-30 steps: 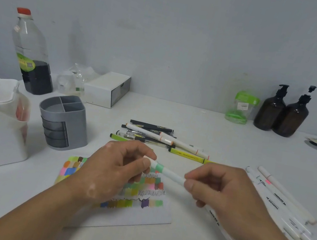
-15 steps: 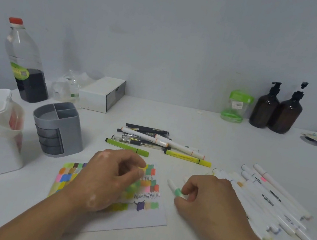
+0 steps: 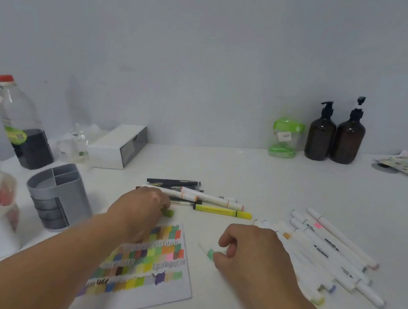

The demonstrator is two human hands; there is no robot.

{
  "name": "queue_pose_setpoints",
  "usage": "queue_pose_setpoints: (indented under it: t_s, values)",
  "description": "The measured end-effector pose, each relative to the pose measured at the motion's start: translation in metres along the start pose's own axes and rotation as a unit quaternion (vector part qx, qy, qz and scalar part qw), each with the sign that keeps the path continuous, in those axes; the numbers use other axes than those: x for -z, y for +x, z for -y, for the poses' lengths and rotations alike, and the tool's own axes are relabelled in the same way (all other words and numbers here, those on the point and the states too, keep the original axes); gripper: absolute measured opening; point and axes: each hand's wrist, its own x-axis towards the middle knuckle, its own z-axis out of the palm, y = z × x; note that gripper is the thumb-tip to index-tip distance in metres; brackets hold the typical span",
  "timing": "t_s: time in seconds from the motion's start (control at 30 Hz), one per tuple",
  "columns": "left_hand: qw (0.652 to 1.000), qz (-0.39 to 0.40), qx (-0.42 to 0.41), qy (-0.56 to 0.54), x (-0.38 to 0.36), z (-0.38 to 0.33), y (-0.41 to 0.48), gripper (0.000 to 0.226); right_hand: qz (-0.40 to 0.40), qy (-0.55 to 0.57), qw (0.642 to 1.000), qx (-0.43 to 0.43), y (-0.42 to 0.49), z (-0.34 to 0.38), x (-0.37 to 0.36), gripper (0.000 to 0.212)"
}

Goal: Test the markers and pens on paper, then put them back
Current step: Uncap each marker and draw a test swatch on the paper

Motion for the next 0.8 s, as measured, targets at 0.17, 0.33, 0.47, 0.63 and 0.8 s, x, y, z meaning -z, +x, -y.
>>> queue_pose_setpoints:
  t_s: [0.17, 0.33, 0.47, 0.63, 0.8]
  values:
    - [0.999, -0.011, -0.042, 0.028, 0.001, 0.001, 0.007, 0.020, -0.002, 0.015, 1.000, 0.013, 0.000, 0.000, -0.001, 0.016]
    - [0.970, -0.177, -0.023, -0.165, 0.065, -0.018, 0.000, 0.006, -0.026, 0.043, 0.998, 0.034, -0.001, 0.002, -0.003, 0.019]
    - [0.884, -0.127, 0.034, -0.449, 0.095, -0.027, -0.020, 0.008, -0.013, 0.095, 0.994, 0.052, -0.004, 0.007, -0.004, 0.021]
    - [0.718, -0.041, 0.086, -0.689, 0.064, -0.021, -0.058, 0.022, 0.029, 0.164, 0.984, 0.067, -0.010, 0.014, -0.008, 0.041]
    - [0.632, 0.003, 0.109, -0.768, 0.039, -0.003, -0.086, 0.012, 0.015, 0.231, 0.971, 0.068, -0.011, 0.020, -0.010, 0.017]
